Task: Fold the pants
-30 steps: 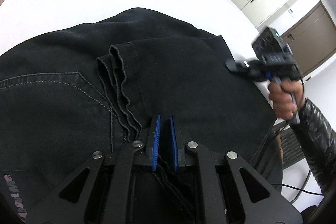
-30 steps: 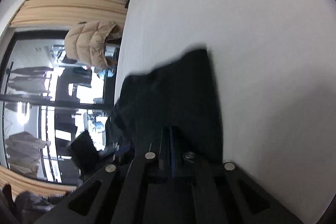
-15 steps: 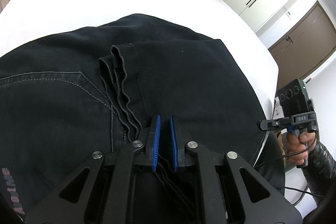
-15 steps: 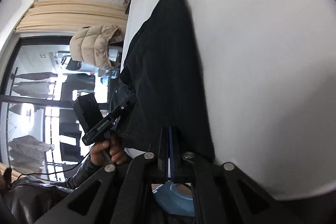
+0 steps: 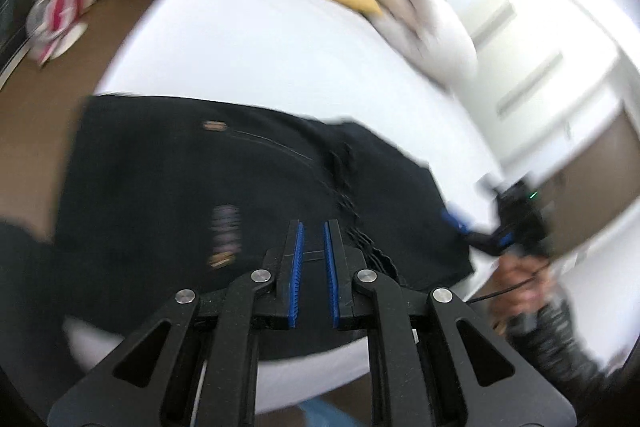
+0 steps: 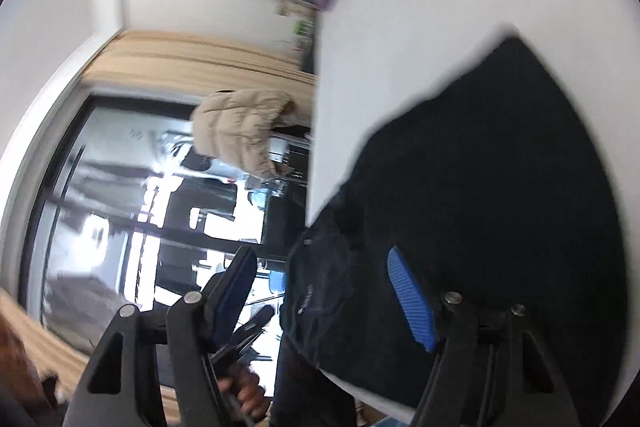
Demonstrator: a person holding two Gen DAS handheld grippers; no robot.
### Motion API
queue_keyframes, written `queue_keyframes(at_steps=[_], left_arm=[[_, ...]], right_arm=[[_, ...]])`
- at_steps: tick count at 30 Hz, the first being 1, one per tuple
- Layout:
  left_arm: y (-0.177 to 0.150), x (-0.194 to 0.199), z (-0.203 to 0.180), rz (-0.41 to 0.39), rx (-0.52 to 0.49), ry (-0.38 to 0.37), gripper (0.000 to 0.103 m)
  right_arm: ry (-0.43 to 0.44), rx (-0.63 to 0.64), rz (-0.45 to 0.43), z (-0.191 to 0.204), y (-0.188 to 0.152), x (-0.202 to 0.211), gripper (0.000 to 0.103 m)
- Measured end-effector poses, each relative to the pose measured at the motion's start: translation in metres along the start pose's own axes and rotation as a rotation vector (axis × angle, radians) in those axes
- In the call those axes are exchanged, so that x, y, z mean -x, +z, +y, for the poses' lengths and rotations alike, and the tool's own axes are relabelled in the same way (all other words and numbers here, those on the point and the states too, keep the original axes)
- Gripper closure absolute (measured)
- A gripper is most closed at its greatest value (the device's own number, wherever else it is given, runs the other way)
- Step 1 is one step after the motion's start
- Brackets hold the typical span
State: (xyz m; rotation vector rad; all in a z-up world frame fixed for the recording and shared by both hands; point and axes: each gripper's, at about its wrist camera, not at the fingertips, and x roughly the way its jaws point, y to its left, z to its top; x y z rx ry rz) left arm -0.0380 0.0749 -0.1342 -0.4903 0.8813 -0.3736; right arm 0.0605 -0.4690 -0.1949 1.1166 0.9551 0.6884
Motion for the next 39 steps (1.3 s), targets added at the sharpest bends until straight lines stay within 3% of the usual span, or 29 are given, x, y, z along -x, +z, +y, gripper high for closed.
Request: queue_keyframes(at_steps=[2,3,4,7,11,14,17,18,19,23,29,36,38,39], left_arm=[[0.001,0.032,0.023,-0.048,0.095,0.013,0.093],[-0.004,0.045,0.036,-0.070,0.142,0.022,0.093],[-0.007,0.054,0.045,-0.085,0.180,0.032,0.093],[-0.014,0.079,0.077,-0.123,0.317,0.069,0.093],[-0.022,0.088,0.109,-0.114,0.448,0.089,0.093],[-0.031,0.085,0.128,-0.093,0.541,0.058,0.089],[-0.049,0.080,0.141,-0.091,0.629,0.033,0.052],[-0.057,0.079,0.145,-0.099,0.654,0.031,0.027],[-0.061,0.082,0.150,-0.125,0.688,0.016,0.024],[-0.068,0.081,0.163,-0.145,0.727,-0.053,0.024],[-0.077,0.056,0.177,-0.111,0.812,-0.132,0.024],[-0.084,0.032,0.182,-0.117,0.902,-0.196,0.026],[-0.075,0.027,0.174,-0.118,0.905,-0.211,0.034],[-0.074,0.024,0.173,-0.112,0.910,-0.219,0.042]], right_arm=[[-0.056,-0.057,0.028,-0.019,-0.001,-0.019,0.056],[-0.102,-0.070,0.033,-0.024,-0.001,-0.025,0.077],[-0.124,-0.091,0.031,-0.030,-0.001,-0.025,0.087],[-0.170,-0.123,0.049,-0.036,0.003,-0.026,0.103],[-0.222,-0.125,0.066,-0.035,0.004,-0.032,0.103],[-0.222,-0.125,0.060,-0.033,0.004,-0.035,0.103],[-0.215,-0.113,0.053,-0.035,0.000,-0.031,0.103],[-0.209,-0.114,0.050,-0.037,-0.002,-0.028,0.103],[-0.203,-0.114,0.047,-0.037,-0.003,-0.026,0.102],[-0.206,-0.109,0.044,-0.038,-0.004,-0.022,0.102],[-0.207,-0.109,0.047,-0.036,-0.004,-0.025,0.102],[-0.200,-0.099,0.051,-0.035,-0.004,-0.024,0.102],[-0.201,-0.096,0.052,-0.035,-0.004,-0.024,0.102],[-0.203,-0.096,0.052,-0.035,-0.004,-0.024,0.102]])
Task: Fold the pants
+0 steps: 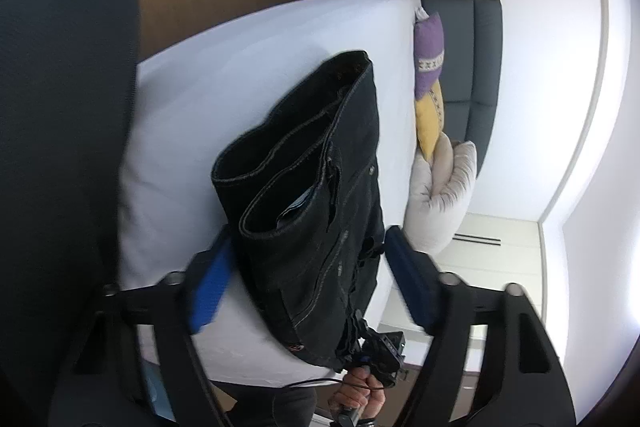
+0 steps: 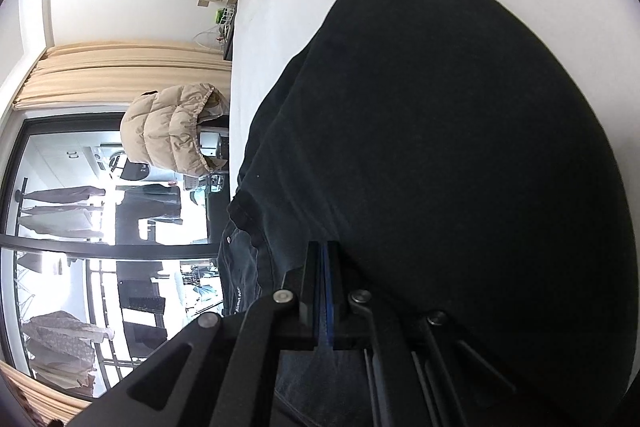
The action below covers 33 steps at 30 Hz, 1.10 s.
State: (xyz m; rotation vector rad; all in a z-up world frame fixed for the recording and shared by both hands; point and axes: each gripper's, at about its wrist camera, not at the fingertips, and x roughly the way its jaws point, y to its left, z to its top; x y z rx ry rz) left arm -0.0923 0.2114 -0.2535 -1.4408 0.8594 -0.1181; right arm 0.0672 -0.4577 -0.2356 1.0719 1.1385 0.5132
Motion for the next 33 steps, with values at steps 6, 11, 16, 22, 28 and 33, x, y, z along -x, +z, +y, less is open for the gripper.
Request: queue_keyframes(at_steps=[6,11,16,22,28,33], left_arm=[[0.000,-0.009,-0.016,0.013,-0.046,0.021,0.077],[0.000,-0.015,-0.036,0.005,-0.149,0.053,0.088],[-0.008,-0.025,-0.077,-0.014,-0.348,0.118,0.091],[-0.024,-0.039,-0.129,-0.028,-0.533,0.144,0.091],[-0.059,-0.066,-0.187,-0.010,-0.740,0.163,0.091],[-0.099,-0.123,-0.246,0.044,-0.918,0.169,0.091]], right_arm=[[-0.024,0.010,0.002,0.003,-0.001,0.000,0.102],[-0.079,0.069,0.018,0.030,-0.001,-0.001,0.088],[-0.035,0.233,0.114,0.095,0.001,-0.037,0.073],[-0.119,0.289,0.313,0.111,0.006,-0.110,0.076],[-0.173,0.225,0.320,0.080,0.009,-0.123,0.103],[-0.149,0.253,0.291,0.079,0.003,-0.118,0.103]])
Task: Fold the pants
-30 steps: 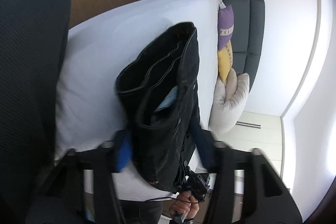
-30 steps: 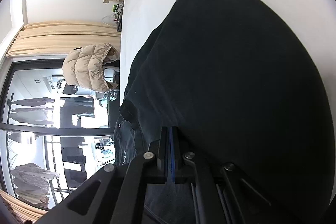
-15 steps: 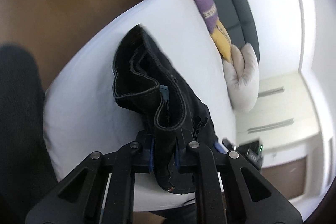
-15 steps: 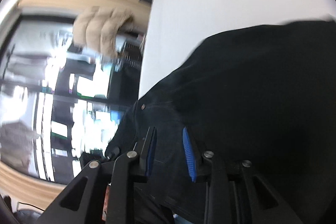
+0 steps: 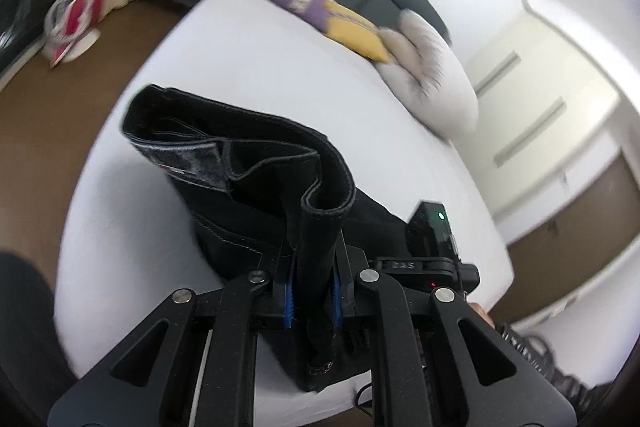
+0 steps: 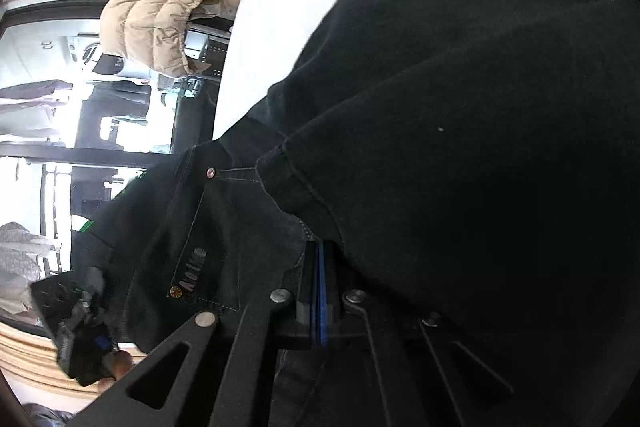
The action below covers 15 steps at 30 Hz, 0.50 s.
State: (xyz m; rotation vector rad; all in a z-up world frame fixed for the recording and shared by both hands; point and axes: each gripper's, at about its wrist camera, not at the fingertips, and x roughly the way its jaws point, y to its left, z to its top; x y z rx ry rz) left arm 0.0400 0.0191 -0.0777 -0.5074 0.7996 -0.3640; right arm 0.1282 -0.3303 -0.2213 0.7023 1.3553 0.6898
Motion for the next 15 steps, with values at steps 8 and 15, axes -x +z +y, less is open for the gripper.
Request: queue_keyframes(at_steps=[8,15], left_arm=[[-0.013,-0.093,-0.095,0.144,-0.272,-0.013,0.091],[-0.040,-0.145,-0.151,0.226,-0.467,0.014,0.091]], right_arm=[[0.220,0.036,-0.161,0.037,0.013,0.102,0.016],[0.110,0.163,-0.066,0.062,0.003,0.107,0.008]])
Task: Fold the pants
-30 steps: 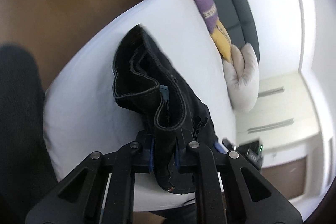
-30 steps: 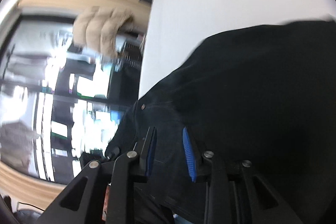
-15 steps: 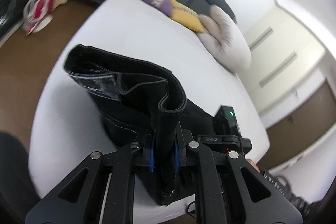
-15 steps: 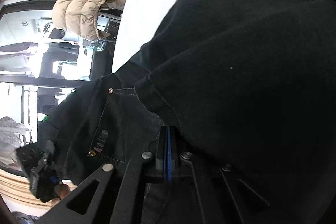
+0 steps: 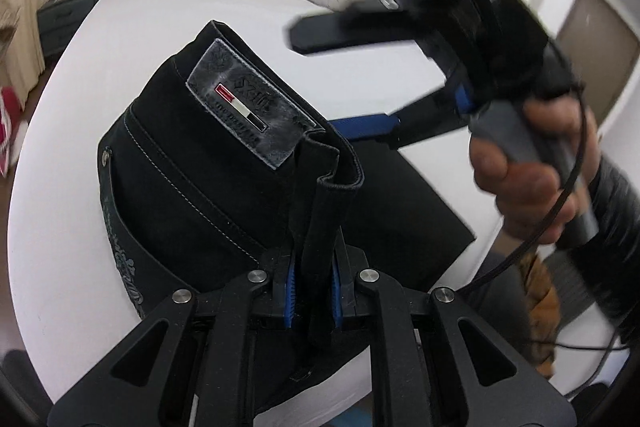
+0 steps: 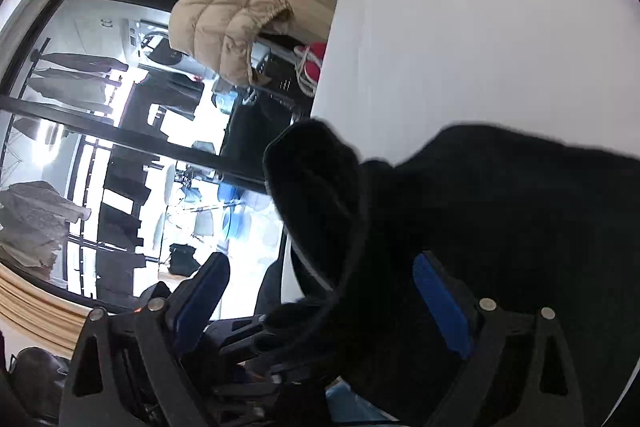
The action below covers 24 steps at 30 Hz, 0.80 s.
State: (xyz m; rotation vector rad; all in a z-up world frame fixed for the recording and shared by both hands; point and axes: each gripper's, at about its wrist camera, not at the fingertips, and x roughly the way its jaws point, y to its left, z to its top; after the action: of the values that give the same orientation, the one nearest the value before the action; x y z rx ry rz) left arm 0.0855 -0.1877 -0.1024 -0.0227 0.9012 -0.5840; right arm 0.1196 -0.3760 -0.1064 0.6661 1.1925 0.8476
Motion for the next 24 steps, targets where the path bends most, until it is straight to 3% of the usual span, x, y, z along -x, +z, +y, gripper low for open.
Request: queue_keyframes(at_steps=[3,5,7,9,10,15,24], left_arm=[[0.006,-0.013,-0.011,0.008,-0.037,0.017,0.091],[0.007,-0.016,-0.019,0.006,-0.071,0.030,0.091],[0.005,-0.022,-0.026,0.013,-0.096,0.034,0.091],[0.001,-0.025,-0.030,0.023,-0.107,0.028,0.091],[-0.005,-0.026,-0.026,0.028,-0.108,0.022,0.091],[-0.009,-0.035,-0.026,0.053,-0.142,-0.023,0.091],[0.028,-0.100,-0.090,0.106,-0.246,-0.094,0.091]], right_arm=[[-0.034,0.025,0.004,0.001,-0.004,-0.005,0.008],[-0.083,0.007,0.040,-0.007,-0.003,-0.014,0.019],[-0.078,-0.008,0.069,-0.014,-0.001,-0.024,0.052],[-0.090,-0.017,0.069,-0.021,-0.001,-0.021,0.073],[-0.090,-0.024,0.055,-0.026,-0.001,-0.016,0.077],[-0.106,-0.032,-0.002,-0.040,-0.006,0.004,0.084],[-0.115,-0.103,-0.073,-0.078,0.001,0.044,0.087]])
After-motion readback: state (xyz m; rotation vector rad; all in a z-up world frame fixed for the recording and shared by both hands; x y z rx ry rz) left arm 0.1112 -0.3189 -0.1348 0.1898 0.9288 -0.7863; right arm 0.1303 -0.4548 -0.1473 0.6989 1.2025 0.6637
